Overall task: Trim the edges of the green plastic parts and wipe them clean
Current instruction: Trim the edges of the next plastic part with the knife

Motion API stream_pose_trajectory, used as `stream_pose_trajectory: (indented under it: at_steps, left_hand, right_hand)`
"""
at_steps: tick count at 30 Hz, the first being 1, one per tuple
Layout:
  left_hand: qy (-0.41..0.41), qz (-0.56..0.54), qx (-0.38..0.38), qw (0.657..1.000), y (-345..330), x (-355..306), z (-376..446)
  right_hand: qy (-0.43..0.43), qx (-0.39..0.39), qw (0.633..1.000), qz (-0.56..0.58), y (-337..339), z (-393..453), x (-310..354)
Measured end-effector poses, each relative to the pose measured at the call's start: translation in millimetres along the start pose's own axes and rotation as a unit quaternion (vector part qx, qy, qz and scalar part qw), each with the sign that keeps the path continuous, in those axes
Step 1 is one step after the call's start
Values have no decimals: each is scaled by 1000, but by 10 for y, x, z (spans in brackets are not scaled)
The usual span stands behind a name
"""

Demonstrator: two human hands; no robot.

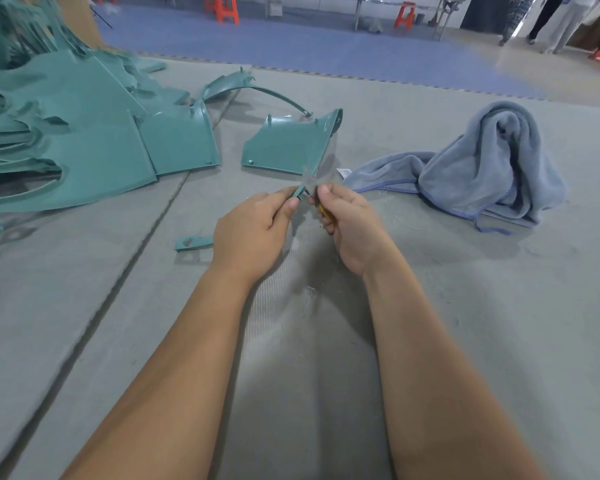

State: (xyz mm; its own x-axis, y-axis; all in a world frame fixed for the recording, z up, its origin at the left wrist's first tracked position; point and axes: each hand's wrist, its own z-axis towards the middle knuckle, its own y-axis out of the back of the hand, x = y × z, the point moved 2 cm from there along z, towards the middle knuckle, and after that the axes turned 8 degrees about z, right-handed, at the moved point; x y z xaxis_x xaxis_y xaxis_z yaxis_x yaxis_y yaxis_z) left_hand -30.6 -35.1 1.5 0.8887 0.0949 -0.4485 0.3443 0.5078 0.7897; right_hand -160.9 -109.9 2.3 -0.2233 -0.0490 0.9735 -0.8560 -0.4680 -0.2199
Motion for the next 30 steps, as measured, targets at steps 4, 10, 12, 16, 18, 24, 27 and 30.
stream_pose_trajectory:
  at_steps: [4, 10, 12, 16, 18, 24, 27, 30]
  left_hand:
    - [5, -1, 0, 1000, 1, -2, 8]
    - [13, -15, 2, 1000, 12, -16, 6]
    - [17, -18, -1, 1000, 10, -16, 7]
    - [23, -22, -6, 999, -3, -11, 9]
    - [23, -22, -8, 999, -11, -5, 12]
    - [17, -22, -7, 1000, -7, -23, 3]
    - [19, -17, -6, 1000, -3, -44, -7]
    - [17, -16, -9, 1000, 4, -70, -20]
  right_hand:
    - [27, -1, 999, -22, -31, 3, -8]
    - [40, -37, 999, -2, -63, -8, -25]
    - [40, -50, 998, 10, -97, -14, -28]
    - [31, -78, 995, 56, -157, -28, -20]
    - [29, -88, 994, 65, -177, -40, -15]
    - [34, -109, 990, 80, -179, -40, -33]
    - [37, -112, 989, 92, -168, -30, -33]
    - [41, -108, 989, 97, -155, -21, -62]
